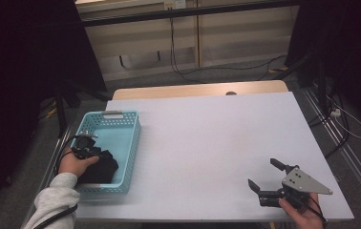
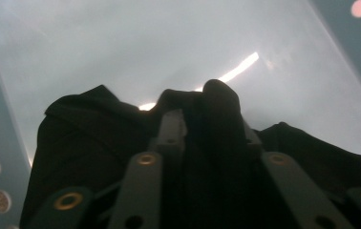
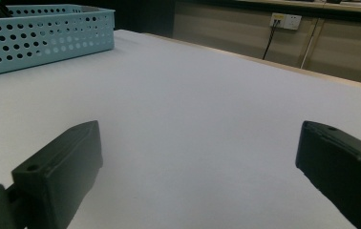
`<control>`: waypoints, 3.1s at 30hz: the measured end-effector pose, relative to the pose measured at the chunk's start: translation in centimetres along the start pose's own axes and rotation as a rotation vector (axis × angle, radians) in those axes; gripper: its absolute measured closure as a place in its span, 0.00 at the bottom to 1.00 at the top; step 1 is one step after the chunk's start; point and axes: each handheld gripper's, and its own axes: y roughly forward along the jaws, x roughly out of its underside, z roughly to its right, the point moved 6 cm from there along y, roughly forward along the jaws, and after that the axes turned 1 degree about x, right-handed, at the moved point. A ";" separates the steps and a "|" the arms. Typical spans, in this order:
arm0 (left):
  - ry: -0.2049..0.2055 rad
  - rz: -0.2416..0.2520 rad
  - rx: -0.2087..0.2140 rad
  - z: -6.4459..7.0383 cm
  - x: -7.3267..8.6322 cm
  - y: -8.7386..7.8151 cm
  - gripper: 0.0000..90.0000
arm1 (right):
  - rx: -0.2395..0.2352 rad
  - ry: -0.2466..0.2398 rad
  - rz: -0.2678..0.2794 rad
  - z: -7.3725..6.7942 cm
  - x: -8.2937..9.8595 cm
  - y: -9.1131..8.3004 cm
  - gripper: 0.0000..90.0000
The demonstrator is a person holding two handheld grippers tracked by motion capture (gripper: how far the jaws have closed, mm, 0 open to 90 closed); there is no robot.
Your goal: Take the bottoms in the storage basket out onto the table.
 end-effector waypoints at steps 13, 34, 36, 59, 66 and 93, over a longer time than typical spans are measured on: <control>-0.024 0.057 0.025 0.8 -2.8 0.1 0.87 | -0.003 0.001 0.000 -0.1 -0.1 0.3 0.01; -0.059 0.154 -0.028 2.2 -6.4 -0.3 0.13 | 0.002 0.009 0.005 0.4 0.2 -0.4 0.01; -0.055 0.156 -0.017 2.2 -6.3 -0.9 0.12 | 0.002 0.008 0.004 0.3 0.1 -0.3 0.01; -0.021 0.109 -0.017 1.7 -3.2 -2.2 0.09 | -0.031 -0.007 -0.003 -0.8 -0.2 0.9 0.01; -0.049 0.042 -0.046 1.0 -1.7 0.7 0.01 | -0.028 -0.005 -0.003 -0.6 -0.2 0.8 0.01; -0.101 -0.010 -0.090 2.9 -2.5 2.7 0.08 | -0.034 -0.009 -0.006 -0.5 0.0 0.5 0.01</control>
